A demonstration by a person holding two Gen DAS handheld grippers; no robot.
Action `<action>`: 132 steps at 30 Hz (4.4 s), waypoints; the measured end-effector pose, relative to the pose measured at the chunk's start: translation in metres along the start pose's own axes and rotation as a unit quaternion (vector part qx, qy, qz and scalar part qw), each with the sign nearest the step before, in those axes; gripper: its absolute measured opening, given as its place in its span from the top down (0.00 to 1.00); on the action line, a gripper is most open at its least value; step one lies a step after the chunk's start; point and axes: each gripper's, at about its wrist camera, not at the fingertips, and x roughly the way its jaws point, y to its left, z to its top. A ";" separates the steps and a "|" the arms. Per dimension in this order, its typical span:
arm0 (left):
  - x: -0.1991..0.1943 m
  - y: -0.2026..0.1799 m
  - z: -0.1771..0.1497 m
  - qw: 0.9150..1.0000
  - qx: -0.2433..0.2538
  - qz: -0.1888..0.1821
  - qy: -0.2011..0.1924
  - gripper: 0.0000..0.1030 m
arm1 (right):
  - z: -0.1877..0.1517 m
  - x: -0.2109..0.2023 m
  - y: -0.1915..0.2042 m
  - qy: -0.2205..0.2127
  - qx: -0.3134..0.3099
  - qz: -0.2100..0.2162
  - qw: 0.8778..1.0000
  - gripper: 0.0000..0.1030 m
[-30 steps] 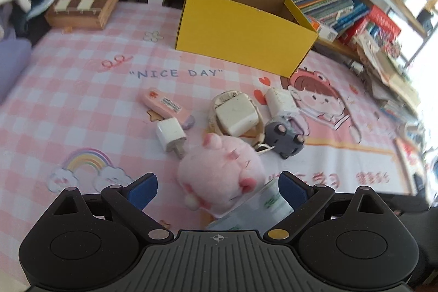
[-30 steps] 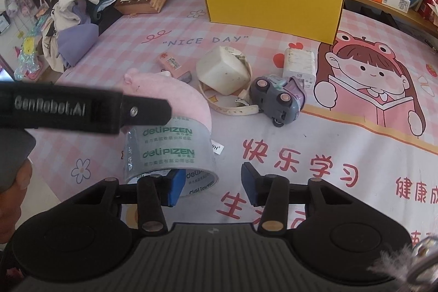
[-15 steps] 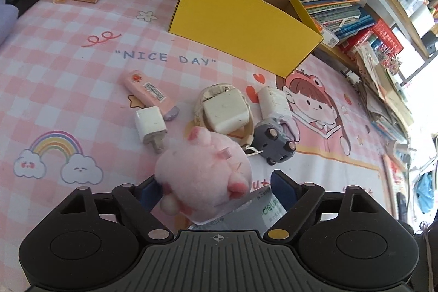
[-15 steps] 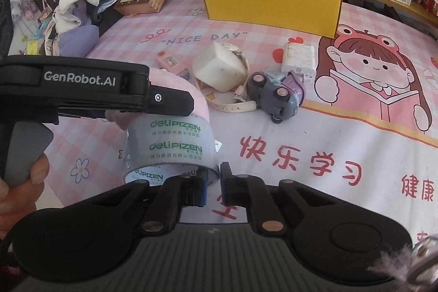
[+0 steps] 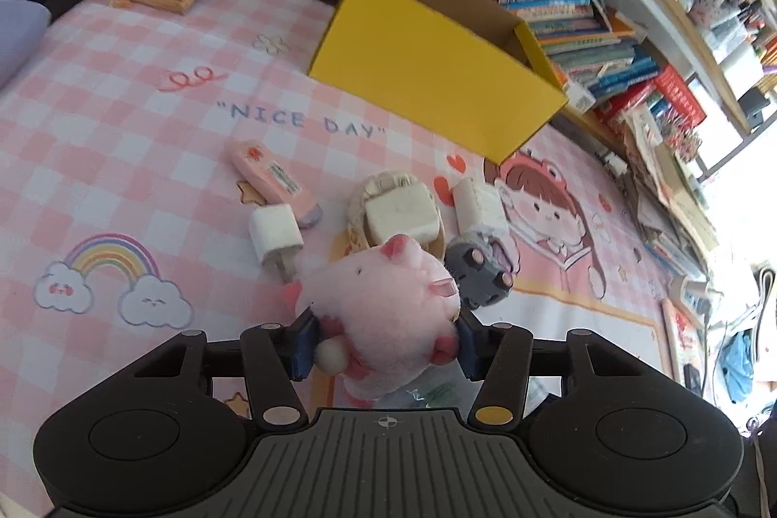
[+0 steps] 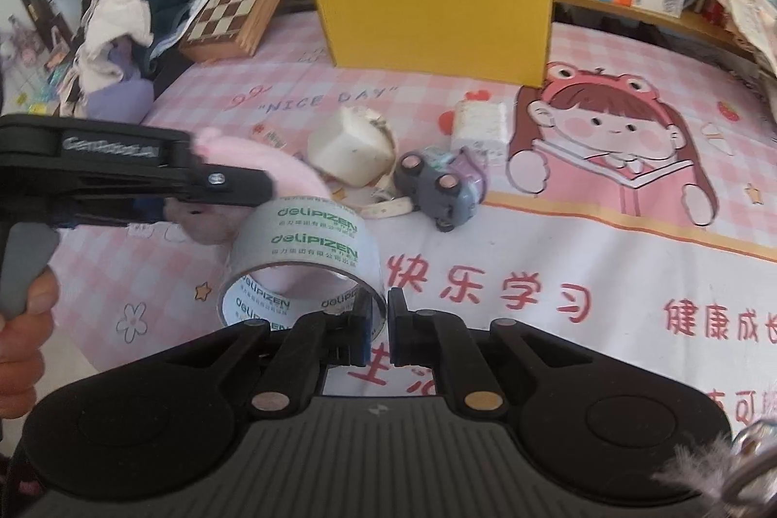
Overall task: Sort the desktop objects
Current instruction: 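Close the left gripper on the pink pig while the right gripper grips the tape roll rim, then lift the pink pig with the left gripper while the right gripper lifts the tape roll, then carry the pig and tape roll with both grippers over the yellow box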
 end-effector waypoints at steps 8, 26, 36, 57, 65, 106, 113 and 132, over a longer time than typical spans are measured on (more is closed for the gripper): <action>-0.025 0.008 -0.002 1.000 0.008 -0.001 -0.025 0.49 | -0.001 -0.013 -0.002 -0.020 0.026 -0.026 0.999 0.94; -0.067 0.021 -0.017 0.997 0.044 -0.011 -0.055 0.49 | -0.019 -0.046 0.022 -0.053 0.055 -0.069 0.995 0.94; -0.085 0.025 -0.026 0.996 0.061 -0.021 -0.066 0.49 | -0.029 -0.059 0.033 -0.060 0.065 -0.085 0.992 0.94; -0.081 0.023 -0.031 0.995 0.074 -0.028 -0.055 0.49 | -0.039 -0.022 0.014 0.017 0.105 -0.087 0.991 0.93; -0.077 0.024 -0.028 0.996 0.063 -0.013 -0.056 0.49 | -0.028 -0.001 0.004 0.028 0.102 -0.082 0.991 0.92; -0.094 0.019 -0.010 0.987 0.141 -0.018 -0.073 0.49 | 0.001 -0.062 0.024 -0.054 0.070 -0.078 0.993 0.93; -0.100 0.012 0.001 0.981 0.177 -0.021 -0.080 0.48 | 0.010 -0.077 0.025 -0.067 0.053 -0.089 0.992 0.93; -0.081 -0.017 0.021 0.970 0.234 -0.015 -0.066 0.48 | 0.040 -0.070 0.006 -0.057 0.008 -0.077 0.995 0.93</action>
